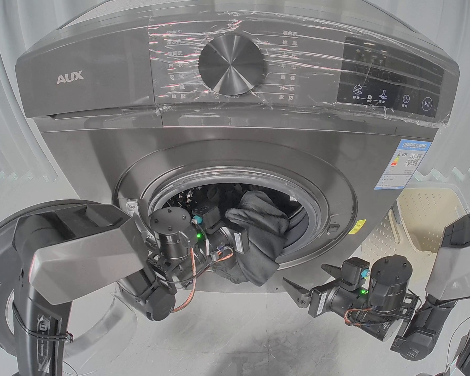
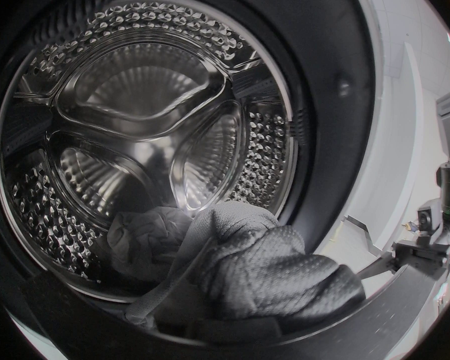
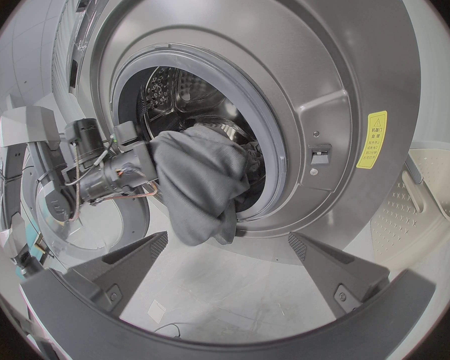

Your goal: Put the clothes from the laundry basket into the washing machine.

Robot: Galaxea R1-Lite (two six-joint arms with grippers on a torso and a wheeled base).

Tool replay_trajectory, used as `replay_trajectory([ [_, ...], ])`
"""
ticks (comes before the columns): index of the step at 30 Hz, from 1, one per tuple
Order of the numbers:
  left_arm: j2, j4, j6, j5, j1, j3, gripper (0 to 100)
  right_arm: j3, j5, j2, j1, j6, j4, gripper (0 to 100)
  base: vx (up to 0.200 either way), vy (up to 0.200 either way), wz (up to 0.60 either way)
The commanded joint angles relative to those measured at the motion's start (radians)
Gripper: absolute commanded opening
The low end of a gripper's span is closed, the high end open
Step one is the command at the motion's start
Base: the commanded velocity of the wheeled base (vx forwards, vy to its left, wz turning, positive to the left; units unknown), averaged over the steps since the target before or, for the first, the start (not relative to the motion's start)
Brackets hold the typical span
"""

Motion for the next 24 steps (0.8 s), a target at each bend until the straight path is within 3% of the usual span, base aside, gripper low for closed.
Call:
replay_trajectory([
  [1,0.081,0.042,-0.004,0.037,0.013,-0.133,0,-0.001,0.0,0.006,0.002,0.001,-0.001,100,0.0,0.0,0.0],
  [19,0.207,0.288,-0.007,0.095,0.034,-0.497,0,-0.001,0.0,0.009,0.001,0.001,-0.001,100,0.0,0.0,0.0],
  [24,0.298,0.386,-0.007,0.181,0.056,-0.721,0,-0.001,0.0,0.009,-0.001,0.004,-0.001,100,0.0,0.0,0.0],
])
